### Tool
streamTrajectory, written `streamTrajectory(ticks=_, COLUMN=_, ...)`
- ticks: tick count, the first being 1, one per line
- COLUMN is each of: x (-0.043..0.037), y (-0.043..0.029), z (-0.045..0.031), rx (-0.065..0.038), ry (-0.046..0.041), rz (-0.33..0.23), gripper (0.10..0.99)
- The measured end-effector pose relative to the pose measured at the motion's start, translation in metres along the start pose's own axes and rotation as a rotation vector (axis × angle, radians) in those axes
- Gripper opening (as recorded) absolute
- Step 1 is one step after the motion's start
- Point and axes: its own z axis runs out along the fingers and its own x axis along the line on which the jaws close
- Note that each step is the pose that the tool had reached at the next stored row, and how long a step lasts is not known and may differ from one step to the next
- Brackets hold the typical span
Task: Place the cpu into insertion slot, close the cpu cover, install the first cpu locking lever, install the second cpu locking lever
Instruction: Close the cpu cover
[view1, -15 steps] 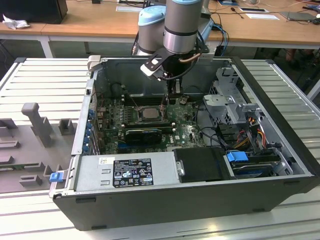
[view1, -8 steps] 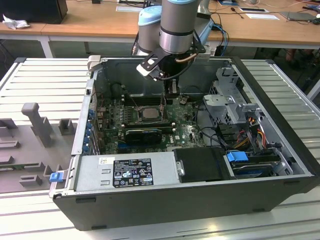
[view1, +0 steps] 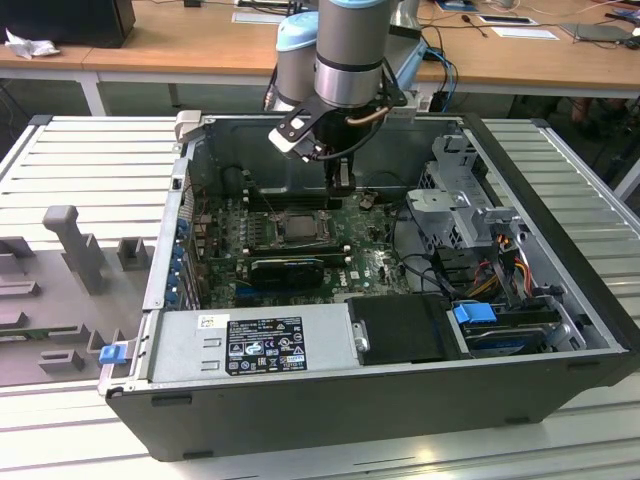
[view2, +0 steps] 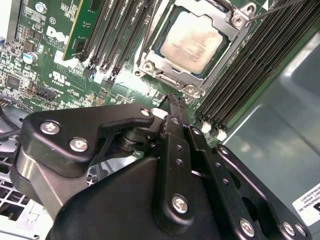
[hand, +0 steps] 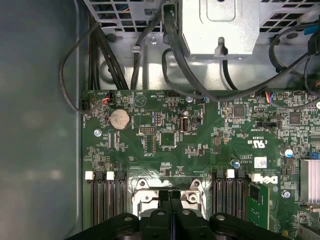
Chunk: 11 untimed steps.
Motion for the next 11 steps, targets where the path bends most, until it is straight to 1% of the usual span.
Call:
streamTrajectory(ticks=10, x=-0.0001, y=-0.0097, z=-0.0001, rx=0.000, ry=-0.0001, rz=0.000, gripper=0.106)
streamTrajectory(ticks=11, x=-0.0001, y=-0.0129, z=0.0000, rx=0.000, ry=0.0000, rz=0.000, gripper=0.106)
